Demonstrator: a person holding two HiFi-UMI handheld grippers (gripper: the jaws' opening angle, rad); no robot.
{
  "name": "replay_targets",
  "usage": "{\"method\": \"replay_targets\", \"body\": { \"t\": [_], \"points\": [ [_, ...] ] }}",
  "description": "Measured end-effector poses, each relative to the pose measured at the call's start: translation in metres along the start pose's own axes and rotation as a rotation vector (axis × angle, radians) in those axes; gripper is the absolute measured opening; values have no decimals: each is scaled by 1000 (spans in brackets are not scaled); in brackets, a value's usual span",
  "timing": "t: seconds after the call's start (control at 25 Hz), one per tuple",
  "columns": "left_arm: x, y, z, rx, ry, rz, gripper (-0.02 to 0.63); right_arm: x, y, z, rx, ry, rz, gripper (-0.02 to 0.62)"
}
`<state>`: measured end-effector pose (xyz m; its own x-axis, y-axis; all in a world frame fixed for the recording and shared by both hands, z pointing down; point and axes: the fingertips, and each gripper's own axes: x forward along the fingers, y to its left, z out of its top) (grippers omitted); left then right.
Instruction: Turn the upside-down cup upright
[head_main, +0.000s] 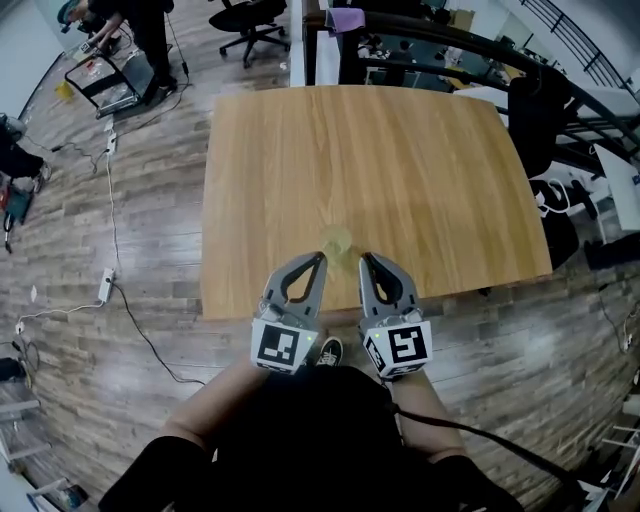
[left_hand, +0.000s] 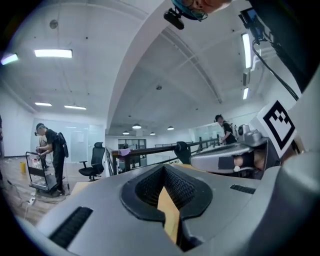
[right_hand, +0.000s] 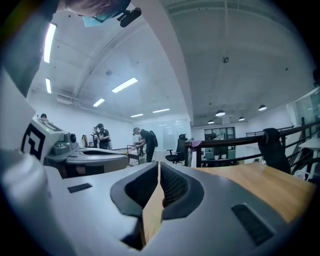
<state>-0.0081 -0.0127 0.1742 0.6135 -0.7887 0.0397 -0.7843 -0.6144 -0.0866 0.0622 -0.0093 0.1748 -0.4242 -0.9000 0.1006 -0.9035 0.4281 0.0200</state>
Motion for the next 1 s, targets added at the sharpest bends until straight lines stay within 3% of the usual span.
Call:
{"method": "replay_targets", "body": {
  "t": [0.28, 0.72, 1.0],
  "points": [
    [-28, -10, 54, -66, -41, 24, 8, -33, 25, 39, -12, -22, -79, 14],
    [-46, -12, 54, -47, -7, 23, 8, -52, 28, 62, -23, -44, -142, 14],
    [-42, -7, 57, -46, -21, 17, 8, -45, 37, 69, -34, -62, -129, 14]
  ]
}}
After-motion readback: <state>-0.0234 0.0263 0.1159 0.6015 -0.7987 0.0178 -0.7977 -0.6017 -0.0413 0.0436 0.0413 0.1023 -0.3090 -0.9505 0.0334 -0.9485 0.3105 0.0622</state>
